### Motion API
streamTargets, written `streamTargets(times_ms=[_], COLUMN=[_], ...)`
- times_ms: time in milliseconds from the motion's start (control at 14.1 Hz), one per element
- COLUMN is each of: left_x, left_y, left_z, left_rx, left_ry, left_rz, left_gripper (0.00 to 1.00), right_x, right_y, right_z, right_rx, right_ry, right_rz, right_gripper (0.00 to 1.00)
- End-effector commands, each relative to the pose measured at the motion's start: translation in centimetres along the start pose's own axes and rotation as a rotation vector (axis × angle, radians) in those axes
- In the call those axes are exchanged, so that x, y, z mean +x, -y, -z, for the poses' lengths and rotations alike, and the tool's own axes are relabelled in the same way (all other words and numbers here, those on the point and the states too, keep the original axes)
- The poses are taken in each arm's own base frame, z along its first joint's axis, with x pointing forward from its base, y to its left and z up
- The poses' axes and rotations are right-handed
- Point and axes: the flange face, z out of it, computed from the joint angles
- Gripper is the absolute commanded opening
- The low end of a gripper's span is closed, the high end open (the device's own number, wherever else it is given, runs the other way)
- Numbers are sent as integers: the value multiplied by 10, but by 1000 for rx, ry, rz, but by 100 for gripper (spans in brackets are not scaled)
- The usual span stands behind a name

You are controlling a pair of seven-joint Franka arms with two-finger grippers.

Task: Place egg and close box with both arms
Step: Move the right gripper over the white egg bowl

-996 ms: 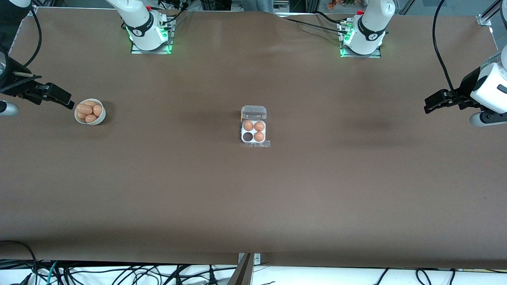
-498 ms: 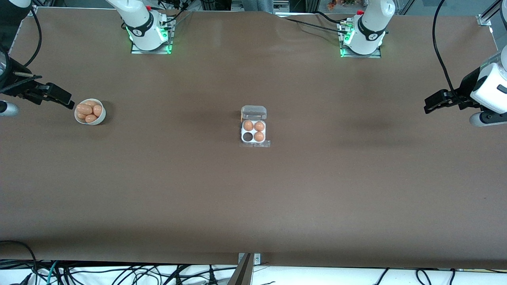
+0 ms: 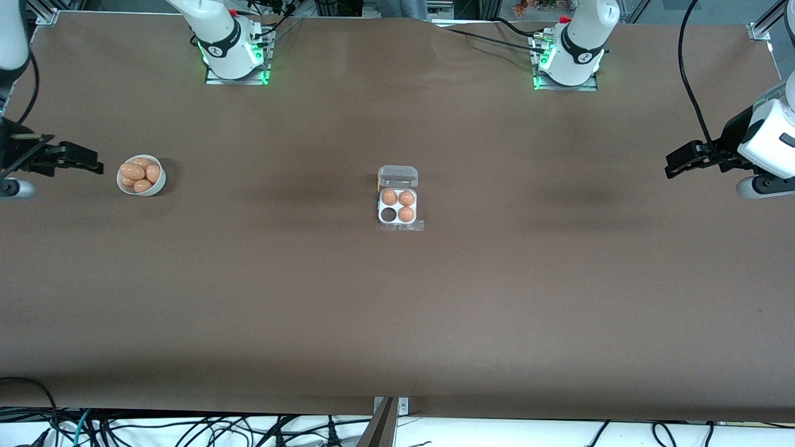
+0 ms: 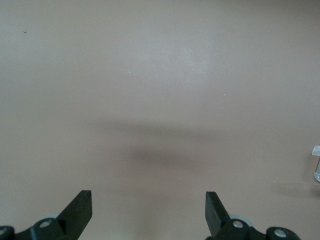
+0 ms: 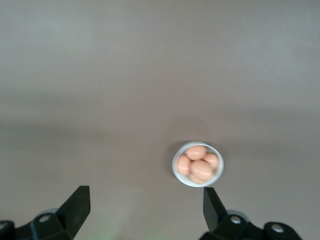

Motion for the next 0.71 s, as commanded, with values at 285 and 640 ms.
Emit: streamTargets(times_ms=[285,640], left_x=[1,1], left_y=[2,2], left_z=[5,5], left_rx=[-17,-17], left_ry=[5,5], left_rz=[-11,-11], left_gripper=[100,100], right_x=[-21,-50], right_y=[-77,-110], right_z=[-96,-170], right_rx=[144,202], right_ry=[109,72], right_rz=[33,41], right_gripper=[100,100])
